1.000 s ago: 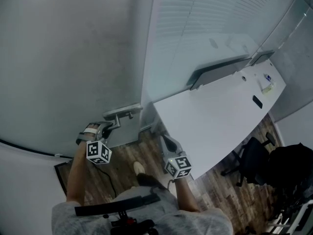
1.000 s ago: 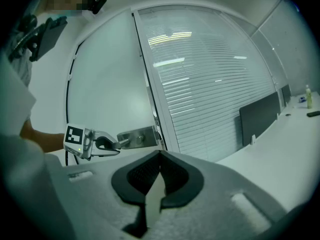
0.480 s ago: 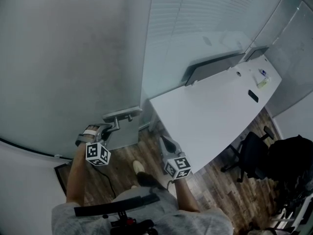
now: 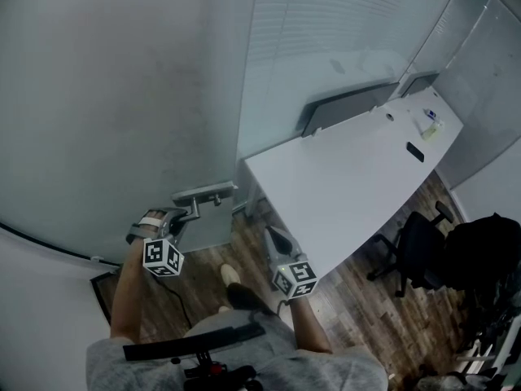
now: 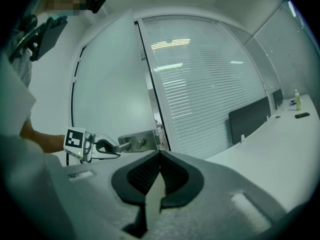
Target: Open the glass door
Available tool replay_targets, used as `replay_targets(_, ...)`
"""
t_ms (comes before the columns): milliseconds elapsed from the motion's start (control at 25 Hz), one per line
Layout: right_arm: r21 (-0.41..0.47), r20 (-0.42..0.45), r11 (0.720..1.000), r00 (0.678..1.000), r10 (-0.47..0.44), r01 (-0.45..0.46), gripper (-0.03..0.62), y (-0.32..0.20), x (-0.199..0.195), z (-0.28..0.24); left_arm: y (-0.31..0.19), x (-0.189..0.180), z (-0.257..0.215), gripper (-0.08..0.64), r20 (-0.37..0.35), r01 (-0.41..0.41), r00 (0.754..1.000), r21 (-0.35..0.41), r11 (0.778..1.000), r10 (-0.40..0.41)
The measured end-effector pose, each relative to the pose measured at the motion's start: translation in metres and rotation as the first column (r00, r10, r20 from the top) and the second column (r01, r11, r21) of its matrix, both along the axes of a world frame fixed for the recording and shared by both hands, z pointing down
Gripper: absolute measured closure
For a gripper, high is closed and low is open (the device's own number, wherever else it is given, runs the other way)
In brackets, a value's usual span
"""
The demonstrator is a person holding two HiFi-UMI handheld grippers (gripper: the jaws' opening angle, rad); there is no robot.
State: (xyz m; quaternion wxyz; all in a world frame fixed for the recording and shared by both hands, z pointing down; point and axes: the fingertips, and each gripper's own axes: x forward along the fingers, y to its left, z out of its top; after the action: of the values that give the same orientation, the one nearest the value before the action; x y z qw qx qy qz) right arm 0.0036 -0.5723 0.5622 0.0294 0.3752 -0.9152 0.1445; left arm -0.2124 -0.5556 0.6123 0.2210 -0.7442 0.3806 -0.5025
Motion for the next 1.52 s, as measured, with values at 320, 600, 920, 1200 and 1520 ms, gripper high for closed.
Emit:
replay_targets(320,0.0,-0.004,1.0,1.0,0.015,-0.015,0.591,0.032,0.018,0.004,0.025,0.014,0.005,0.497,0.0,-0.016,1.0,0.01,1.0,0.016)
replay_targets(600,0.018,-0.001,1.0,1.0,0.007,-0.007,0.591,0.058,0.023,-0.001,0.047,0.024,0.005,0.491,0.008,-0.034,0.999,0.013,0.999,0.034)
replay_targets(920,0.026,0.002,0.999,1.0,0.029,-0.03,0.591,0.088,0.041,-0.005,0.076,0.034,0.006,0.486,0.022,-0.053,0.998,0.013,0.999,0.052)
replay_targets(1200,0.027,0.001,0.998,0.998,0.055,-0.055,0.591,0.112,0.052,-0.004,0.099,0.042,0.005,0.486,0.034,-0.084,0.996,0.015,0.996,0.084)
replay_targets(1520,0.01,-0.004,0.997,0.997,0.082,-0.082,0.591,0.139,0.064,0.0,0.126,0.048,0.008,0.486,0.042,-0.115,0.993,0.006,0.993,0.114)
